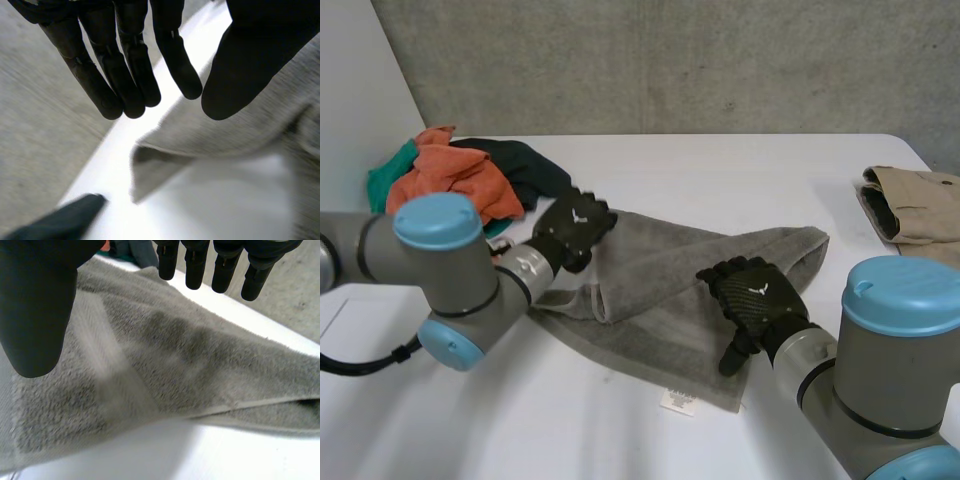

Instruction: Fold the laundry.

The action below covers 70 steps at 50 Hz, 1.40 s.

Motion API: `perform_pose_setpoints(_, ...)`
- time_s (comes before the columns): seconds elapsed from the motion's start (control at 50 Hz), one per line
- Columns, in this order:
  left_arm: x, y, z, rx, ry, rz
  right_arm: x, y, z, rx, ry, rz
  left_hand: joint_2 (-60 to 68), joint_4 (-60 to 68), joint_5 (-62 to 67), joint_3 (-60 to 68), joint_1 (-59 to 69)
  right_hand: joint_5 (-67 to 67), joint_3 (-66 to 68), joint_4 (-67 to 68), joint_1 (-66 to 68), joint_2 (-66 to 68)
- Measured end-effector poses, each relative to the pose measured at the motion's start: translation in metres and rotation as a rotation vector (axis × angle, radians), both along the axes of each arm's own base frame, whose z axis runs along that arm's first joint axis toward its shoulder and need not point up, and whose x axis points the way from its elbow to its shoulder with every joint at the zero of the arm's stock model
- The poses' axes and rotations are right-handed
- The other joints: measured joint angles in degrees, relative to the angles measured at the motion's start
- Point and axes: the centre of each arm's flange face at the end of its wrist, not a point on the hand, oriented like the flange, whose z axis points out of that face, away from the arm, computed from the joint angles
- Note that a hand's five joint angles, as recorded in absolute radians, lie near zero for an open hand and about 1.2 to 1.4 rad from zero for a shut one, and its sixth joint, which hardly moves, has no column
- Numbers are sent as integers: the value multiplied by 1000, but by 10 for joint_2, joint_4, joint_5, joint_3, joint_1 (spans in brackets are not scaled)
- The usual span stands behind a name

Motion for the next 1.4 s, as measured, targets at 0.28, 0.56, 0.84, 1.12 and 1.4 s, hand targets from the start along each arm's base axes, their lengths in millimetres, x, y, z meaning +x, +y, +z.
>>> perform_pose_setpoints(0.28,44,26,85,173,130,295,-5,-13,19,-48,-27,-30,-272,-273,-273,-269,-277,0,0,-2,0,0)
perform_pose_setpoints(0.56,70,43,30,483,22,434,-7,-15,19,-40,-22,-7,-346,-354,-356,-345,-349,0,0,-2,0,0)
perform_pose_setpoints(0.84,61,4,-14,468,-27,408,-10,-17,18,-32,-11,-6,-220,-220,-217,-220,-202,0,0,-2,0,0)
perform_pose_setpoints(1.12,50,25,78,308,84,367,4,-55,46,-135,-88,98,86,85,66,80,67,0,0,-2,0,0)
perform_pose_setpoints(1.4,62,114,178,130,124,238,83,-125,44,-367,-34,586,86,85,66,80,67,0,0,-2,0,0)
